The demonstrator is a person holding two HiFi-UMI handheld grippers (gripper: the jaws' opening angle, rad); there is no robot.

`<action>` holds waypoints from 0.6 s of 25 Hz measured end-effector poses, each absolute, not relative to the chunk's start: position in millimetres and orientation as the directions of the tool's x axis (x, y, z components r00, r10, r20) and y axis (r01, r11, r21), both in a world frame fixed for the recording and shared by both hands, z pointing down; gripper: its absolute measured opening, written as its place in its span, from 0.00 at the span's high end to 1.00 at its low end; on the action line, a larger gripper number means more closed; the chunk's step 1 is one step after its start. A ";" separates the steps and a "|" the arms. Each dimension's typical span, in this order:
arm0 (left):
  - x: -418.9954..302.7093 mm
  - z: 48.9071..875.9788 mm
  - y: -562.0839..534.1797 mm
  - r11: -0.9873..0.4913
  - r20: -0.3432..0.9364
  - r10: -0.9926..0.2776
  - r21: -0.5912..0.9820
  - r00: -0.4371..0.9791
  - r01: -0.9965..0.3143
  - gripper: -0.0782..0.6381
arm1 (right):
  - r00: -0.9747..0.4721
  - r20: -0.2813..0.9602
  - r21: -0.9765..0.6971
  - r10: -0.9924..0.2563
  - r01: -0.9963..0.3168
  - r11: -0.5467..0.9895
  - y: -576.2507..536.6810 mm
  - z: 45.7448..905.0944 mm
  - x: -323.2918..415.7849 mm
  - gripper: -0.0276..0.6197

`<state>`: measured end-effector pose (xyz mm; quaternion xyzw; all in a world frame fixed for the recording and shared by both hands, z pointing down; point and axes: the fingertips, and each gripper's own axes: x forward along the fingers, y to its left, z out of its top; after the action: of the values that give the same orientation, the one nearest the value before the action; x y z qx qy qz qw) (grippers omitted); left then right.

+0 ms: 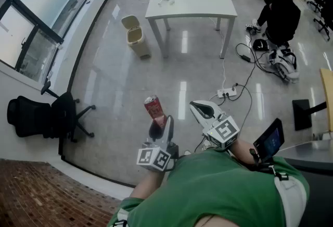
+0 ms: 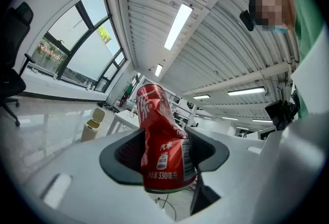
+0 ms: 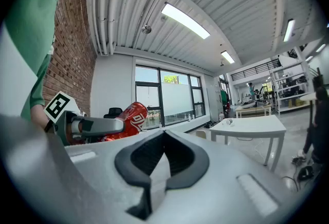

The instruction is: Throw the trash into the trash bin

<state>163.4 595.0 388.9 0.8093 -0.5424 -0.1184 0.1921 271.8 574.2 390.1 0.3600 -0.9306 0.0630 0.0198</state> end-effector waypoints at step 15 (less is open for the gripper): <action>169.5 389.9 605.0 -0.355 0.025 -0.913 0.442 0.408 -0.823 0.54 | -0.708 0.048 -0.097 -0.704 -0.705 0.703 579.1 374.5 285.2 0.95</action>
<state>169.5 605.0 389.9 0.8154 -0.5323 -0.1134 0.1972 285.2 579.1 374.5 0.3818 -0.9227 0.0543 0.0038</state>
